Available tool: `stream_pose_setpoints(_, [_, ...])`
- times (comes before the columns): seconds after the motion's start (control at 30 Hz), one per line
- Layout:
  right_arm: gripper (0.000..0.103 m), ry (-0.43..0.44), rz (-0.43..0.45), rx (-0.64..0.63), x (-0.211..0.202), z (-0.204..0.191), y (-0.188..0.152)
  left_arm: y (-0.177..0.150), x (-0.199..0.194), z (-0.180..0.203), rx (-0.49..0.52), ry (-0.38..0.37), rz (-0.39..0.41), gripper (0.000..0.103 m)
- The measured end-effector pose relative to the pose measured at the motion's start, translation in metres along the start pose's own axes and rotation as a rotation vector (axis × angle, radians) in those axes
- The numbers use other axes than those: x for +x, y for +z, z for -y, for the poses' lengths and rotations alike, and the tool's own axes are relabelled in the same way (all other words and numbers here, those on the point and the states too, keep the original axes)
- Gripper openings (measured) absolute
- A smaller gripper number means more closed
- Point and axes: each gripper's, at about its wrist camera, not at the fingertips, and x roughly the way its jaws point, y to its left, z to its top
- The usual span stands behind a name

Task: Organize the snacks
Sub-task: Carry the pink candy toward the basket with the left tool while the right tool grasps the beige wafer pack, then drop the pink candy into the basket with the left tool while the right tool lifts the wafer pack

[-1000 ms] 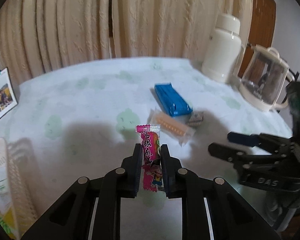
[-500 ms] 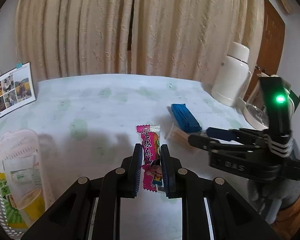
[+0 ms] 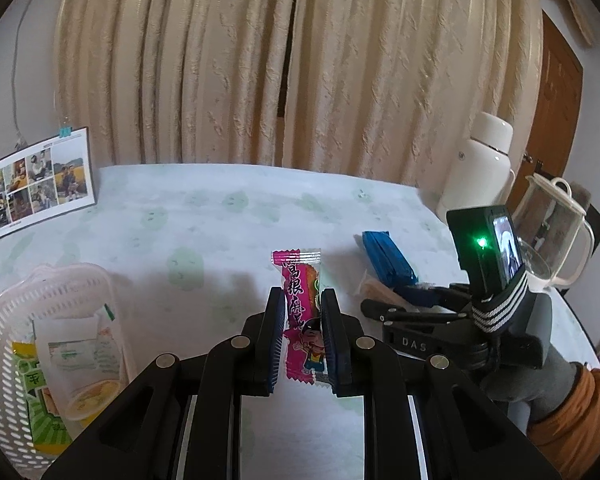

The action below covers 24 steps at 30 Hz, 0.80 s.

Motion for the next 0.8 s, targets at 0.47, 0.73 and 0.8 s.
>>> stream_pose_setpoints(0.47, [0.025,-0.006,0.042,0.031,-0.012,0.003,-0.002,0.006,-0.019,-0.042,-0.114,0.108,0.077,0.019])
stream_pose_setpoints(0.73, [0.025,0.092,0.099,0.047,-0.037,-0.011,0.001,0.006,-0.033,-0.07,-0.172,0.227,0.105,0.019])
stream_pose_setpoints(0.8, [0.025,0.113,0.113,0.042,-0.044,-0.016,0.001,0.004,-0.037,-0.076,-0.182,0.253,0.109,0.019])
